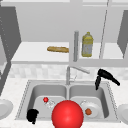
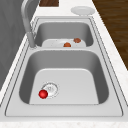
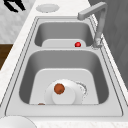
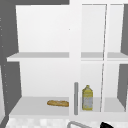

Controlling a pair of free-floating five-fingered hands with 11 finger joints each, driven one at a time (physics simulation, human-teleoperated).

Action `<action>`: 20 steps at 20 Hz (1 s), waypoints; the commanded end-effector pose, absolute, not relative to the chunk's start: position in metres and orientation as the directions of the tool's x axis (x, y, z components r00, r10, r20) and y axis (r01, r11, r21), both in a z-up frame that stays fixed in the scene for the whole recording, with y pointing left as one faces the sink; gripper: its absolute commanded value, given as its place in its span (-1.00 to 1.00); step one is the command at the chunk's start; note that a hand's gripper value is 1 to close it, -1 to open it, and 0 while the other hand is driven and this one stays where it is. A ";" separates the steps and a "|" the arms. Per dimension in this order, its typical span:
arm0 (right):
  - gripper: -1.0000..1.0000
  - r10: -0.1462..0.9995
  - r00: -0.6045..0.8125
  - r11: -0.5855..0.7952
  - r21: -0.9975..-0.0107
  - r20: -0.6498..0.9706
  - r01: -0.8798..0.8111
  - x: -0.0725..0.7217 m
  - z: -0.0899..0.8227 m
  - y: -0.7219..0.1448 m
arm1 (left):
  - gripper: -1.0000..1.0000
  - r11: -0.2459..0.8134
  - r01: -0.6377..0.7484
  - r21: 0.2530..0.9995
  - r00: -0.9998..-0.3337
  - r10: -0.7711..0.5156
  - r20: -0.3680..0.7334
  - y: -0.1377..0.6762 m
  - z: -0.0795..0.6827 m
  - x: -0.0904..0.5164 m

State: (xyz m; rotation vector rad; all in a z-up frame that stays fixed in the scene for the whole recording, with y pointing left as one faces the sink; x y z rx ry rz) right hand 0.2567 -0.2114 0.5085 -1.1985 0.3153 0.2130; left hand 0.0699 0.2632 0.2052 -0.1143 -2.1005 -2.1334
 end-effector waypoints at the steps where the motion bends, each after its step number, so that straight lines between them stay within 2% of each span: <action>1: -1.00 0.115 0.930 0.324 -0.871 -0.350 -0.368 0.257 0.497 -0.206 | 0.00 -0.012 0.156 0.988 -0.987 -0.050 0.156 0.263 0.205 0.070; 20: -1.00 0.500 0.843 0.300 -0.874 -0.198 -0.384 0.253 0.424 -0.189 | 0.00 -0.012 0.156 0.988 -0.987 -0.050 0.156 0.263 0.205 0.070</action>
